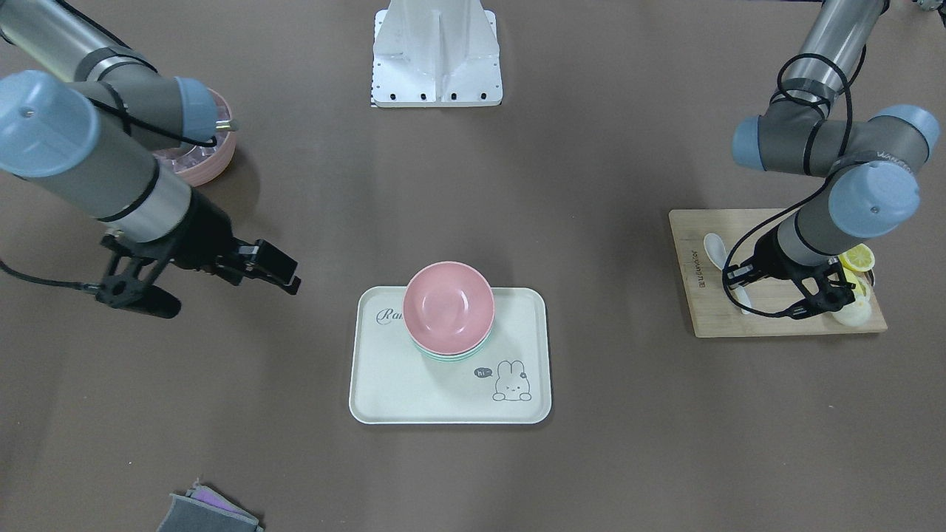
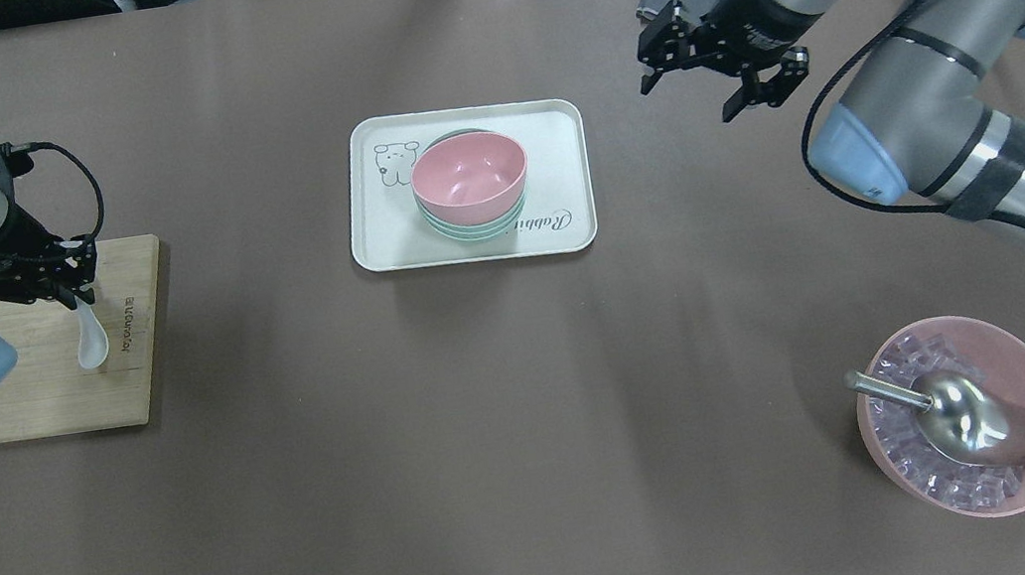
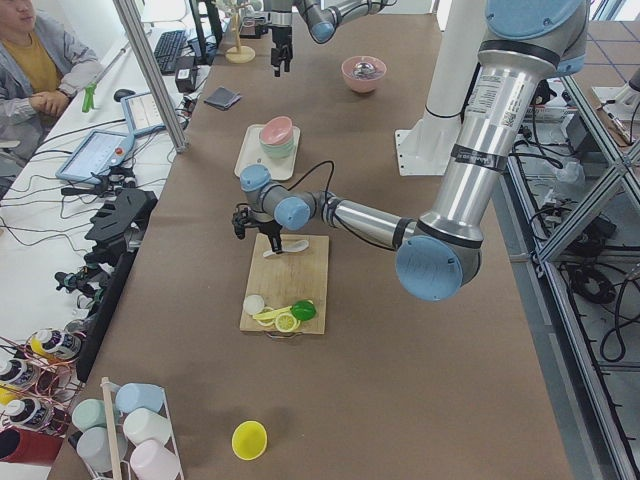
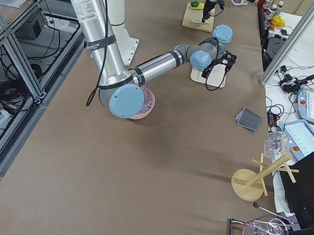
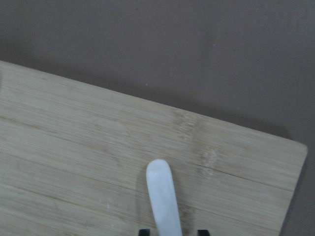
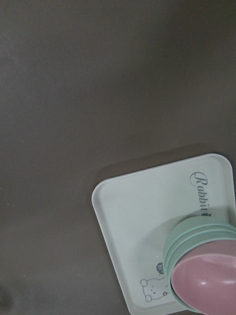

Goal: Stack pink bowl on green and place spoon
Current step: 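Grasp the white spoon on the cutting board with the left gripper and lift it, then move the spoon with the left gripper and lower it into the pink bowl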

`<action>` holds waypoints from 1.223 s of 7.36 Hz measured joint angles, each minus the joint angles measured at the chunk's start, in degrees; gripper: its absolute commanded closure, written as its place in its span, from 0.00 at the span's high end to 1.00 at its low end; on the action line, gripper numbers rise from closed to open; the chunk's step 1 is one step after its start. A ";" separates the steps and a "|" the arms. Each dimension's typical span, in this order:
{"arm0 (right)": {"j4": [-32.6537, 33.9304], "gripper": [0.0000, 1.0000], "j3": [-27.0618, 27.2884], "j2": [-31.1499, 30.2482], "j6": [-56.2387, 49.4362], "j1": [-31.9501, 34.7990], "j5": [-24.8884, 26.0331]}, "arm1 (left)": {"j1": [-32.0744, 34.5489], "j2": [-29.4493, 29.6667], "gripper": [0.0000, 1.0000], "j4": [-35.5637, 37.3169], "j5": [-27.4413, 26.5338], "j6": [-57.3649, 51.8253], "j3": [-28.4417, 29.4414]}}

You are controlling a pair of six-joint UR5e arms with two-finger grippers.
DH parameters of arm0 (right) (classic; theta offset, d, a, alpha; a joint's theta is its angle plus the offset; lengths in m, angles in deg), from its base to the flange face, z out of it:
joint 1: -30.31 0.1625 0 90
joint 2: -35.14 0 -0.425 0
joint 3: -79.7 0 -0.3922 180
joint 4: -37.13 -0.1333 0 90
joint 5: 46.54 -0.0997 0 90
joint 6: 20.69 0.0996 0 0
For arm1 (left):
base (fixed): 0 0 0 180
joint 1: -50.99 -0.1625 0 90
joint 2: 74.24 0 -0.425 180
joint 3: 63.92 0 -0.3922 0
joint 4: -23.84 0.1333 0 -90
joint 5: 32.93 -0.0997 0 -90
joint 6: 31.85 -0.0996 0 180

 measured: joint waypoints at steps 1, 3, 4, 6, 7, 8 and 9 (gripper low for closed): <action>0.05 1.00 0.27 -2.15 -3.83 3.06 -2.73 | 0.00 0.00 0.00 -0.04 0.01 0.22 0.05; 0.17 1.00 0.07 -4.08 -7.83 6.53 -4.75 | -0.01 0.20 0.00 0.12 0.26 0.40 -0.34; 0.40 1.00 0.03 -4.74 -9.05 7.86 -4.99 | 0.01 1.08 0.00 0.67 1.14 0.87 -1.35; 0.88 1.00 0.05 -8.68 -16.87 11.43 -5.18 | -0.01 8.00 0.00 4.34 3.12 5.55 -2.75; 1.38 1.00 0.01 -11.60 -23.19 13.46 -5.18 | -0.70 13.07 0.00 6.41 3.32 8.46 -2.75; 2.03 1.00 -0.02 -14.53 -29.61 15.41 -5.00 | -1.92 18.03 0.00 7.41 3.33 11.43 -2.13; 2.41 1.00 -0.21 -17.84 -36.70 17.15 -4.27 | -3.16 23.50 0.00 7.71 3.12 14.12 0.03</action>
